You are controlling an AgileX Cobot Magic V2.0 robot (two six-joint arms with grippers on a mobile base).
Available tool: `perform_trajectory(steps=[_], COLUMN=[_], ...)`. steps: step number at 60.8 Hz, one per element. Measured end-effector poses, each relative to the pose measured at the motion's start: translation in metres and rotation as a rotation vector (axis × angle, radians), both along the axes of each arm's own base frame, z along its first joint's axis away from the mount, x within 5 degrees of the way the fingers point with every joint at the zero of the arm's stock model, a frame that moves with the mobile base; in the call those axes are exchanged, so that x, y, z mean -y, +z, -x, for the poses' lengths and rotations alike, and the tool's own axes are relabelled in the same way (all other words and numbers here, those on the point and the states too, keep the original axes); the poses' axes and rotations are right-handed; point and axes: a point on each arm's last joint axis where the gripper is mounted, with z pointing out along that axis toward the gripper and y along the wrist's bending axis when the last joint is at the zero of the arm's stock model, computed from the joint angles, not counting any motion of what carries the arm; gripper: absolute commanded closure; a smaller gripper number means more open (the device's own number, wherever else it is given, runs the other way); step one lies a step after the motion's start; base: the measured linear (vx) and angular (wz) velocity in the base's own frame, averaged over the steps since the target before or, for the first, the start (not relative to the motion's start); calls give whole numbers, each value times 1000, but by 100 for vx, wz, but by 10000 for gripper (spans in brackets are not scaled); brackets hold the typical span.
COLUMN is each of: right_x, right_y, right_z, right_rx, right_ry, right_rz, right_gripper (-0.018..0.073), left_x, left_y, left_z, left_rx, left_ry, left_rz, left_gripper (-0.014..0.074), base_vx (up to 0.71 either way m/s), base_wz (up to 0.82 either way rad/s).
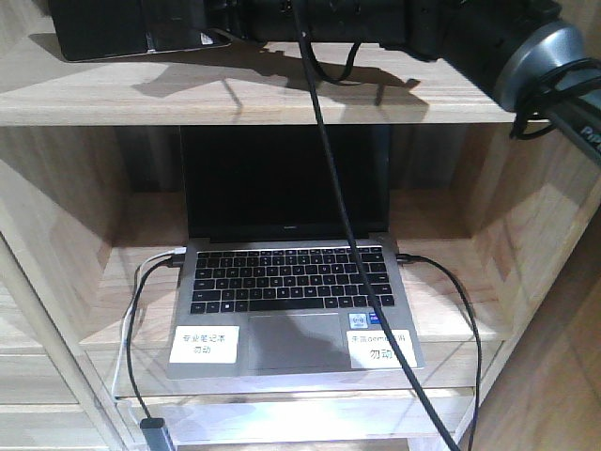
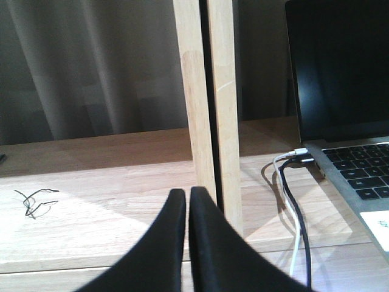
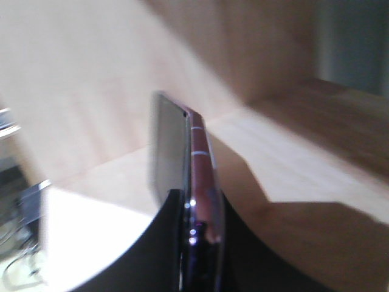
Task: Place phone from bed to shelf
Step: 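Raise the right gripper and move the phone onto the upper shelf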
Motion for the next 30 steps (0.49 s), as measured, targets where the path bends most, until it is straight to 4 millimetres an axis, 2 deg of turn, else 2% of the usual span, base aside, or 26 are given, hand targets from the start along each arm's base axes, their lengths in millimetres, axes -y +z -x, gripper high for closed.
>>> perform_trajectory(steps=[11, 30], right_x=[-1, 1], right_y=[-4, -2], right_z=[-5, -9], right_rx=[-4, 9], right_ry=[-27, -74], right_rz=[-6, -20], right_gripper=[435, 55], left_x=[0, 0], left_y=[0, 0], left_z=[0, 0], left_rx=[0, 0], left_ry=[0, 0], left_rz=[0, 0], left_gripper=[595, 595], base_vx=[0, 0], base_wz=[0, 0])
